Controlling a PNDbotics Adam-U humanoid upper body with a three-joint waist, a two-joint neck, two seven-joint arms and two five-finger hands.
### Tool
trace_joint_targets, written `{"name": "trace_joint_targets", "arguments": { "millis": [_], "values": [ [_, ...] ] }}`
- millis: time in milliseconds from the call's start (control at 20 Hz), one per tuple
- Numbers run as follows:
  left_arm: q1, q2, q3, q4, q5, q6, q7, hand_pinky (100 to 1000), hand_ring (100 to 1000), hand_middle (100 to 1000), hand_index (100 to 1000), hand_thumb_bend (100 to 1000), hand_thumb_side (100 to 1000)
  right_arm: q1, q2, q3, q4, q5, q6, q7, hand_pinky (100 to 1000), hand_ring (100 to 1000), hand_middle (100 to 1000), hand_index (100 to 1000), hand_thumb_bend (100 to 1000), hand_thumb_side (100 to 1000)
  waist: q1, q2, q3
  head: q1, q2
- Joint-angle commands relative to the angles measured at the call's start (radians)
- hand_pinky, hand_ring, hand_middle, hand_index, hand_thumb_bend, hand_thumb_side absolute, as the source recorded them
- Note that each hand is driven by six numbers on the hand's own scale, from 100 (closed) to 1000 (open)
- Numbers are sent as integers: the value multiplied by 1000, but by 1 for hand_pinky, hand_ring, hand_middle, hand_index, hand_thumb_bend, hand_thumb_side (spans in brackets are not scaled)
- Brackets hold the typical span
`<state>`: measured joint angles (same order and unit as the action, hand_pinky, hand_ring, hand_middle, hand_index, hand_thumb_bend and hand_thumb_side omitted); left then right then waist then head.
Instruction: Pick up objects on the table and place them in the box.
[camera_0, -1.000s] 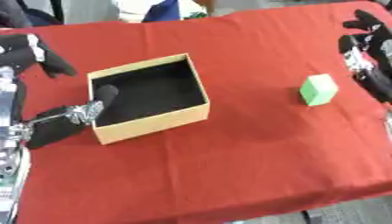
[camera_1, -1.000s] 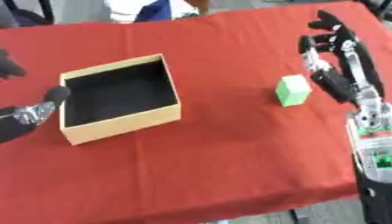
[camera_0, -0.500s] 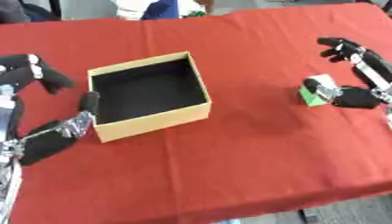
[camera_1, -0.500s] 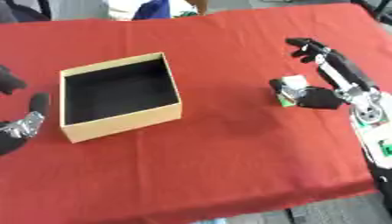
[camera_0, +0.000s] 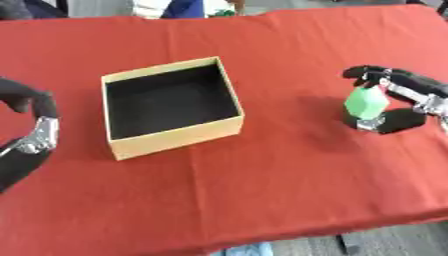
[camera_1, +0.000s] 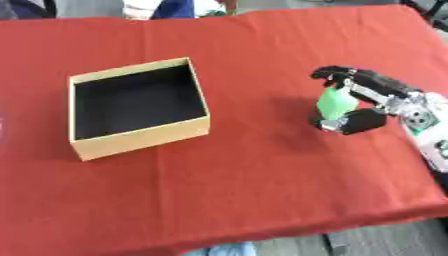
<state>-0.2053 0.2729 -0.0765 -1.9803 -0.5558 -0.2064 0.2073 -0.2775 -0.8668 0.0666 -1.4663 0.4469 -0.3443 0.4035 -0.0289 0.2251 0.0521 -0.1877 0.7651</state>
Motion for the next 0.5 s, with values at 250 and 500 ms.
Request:
{"name": "trace_joint_targets", "arguments": {
  "millis": [250, 500],
  "values": [
    [-2, 29, 43, -20, 74, 1, -30, 582, 370, 380, 542, 144, 422, -7, -123, -7, 2, -104, 1, 55, 797, 854, 968, 1000, 406, 628, -5, -8, 3, -11, 5],
    [1, 29, 49, -20, 75, 1, -42, 584, 372, 383, 545, 135, 424, -7, -131, -20, -7, -120, 12, 62, 799, 854, 967, 1000, 399, 633, -8, -8, 1, -14, 5]
  ]
}}
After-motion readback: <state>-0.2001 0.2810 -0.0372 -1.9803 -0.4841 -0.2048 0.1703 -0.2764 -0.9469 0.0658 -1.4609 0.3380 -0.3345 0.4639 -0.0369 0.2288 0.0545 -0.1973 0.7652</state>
